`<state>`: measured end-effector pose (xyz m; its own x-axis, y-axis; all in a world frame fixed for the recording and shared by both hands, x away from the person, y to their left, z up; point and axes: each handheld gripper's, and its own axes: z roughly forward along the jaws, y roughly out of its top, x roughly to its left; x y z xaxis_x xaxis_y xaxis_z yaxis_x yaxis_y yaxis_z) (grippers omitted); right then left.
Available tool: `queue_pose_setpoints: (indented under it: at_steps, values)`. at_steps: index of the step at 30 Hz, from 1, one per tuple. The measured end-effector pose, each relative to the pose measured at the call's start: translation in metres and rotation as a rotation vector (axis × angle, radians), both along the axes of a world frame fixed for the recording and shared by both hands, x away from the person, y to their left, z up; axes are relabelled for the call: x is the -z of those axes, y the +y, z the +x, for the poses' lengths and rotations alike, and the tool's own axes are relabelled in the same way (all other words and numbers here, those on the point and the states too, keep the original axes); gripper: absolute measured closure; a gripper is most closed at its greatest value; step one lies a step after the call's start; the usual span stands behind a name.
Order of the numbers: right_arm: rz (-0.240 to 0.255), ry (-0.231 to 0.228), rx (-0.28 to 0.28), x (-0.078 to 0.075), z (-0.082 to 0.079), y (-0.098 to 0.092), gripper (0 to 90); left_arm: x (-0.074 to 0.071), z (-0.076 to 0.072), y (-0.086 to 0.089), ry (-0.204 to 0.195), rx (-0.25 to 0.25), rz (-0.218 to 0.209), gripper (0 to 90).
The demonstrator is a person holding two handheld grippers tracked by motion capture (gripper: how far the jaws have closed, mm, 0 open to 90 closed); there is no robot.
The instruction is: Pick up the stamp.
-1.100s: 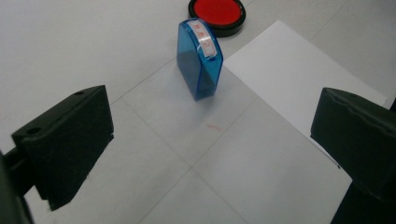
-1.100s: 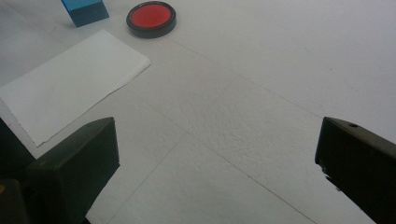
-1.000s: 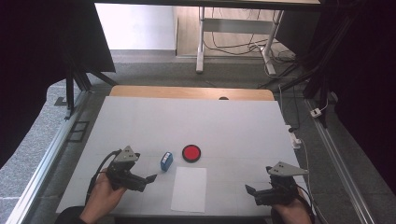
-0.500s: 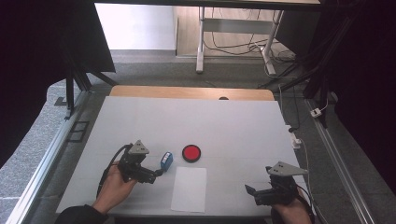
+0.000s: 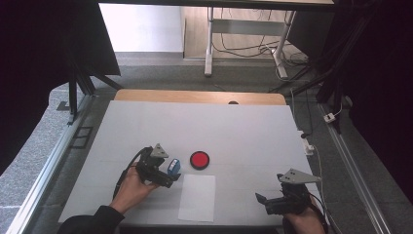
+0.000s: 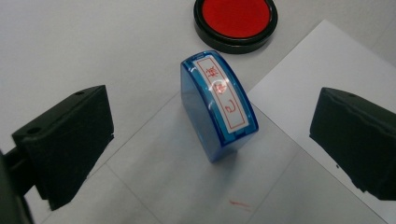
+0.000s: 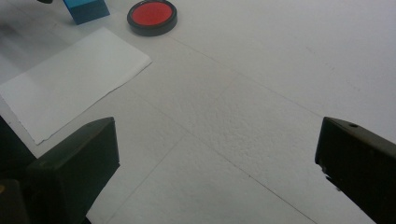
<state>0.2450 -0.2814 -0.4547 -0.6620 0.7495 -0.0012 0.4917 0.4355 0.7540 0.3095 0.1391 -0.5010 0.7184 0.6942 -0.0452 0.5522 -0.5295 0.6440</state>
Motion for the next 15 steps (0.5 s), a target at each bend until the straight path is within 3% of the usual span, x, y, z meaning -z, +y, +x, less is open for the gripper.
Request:
queue_pose_setpoints:
  at_steps: [7,10,15]
  values:
    - [-0.002,-0.001,-0.003,0.0000,0.0000,-0.0001,0.0,0.0033,0.0086,-0.0070,-0.002,0.009,0.043,2.4]
    - [-0.001,-0.002,-0.004,0.0000,-0.0001,-0.0001,0.0,0.0019,0.0095,-0.0077,-0.010,0.004,0.067,11.6]
    - [-0.002,-0.001,-0.005,0.0000,-0.0001,0.0000,0.0,-0.0018,0.0095,-0.0061,-0.001,0.017,0.043,29.3]
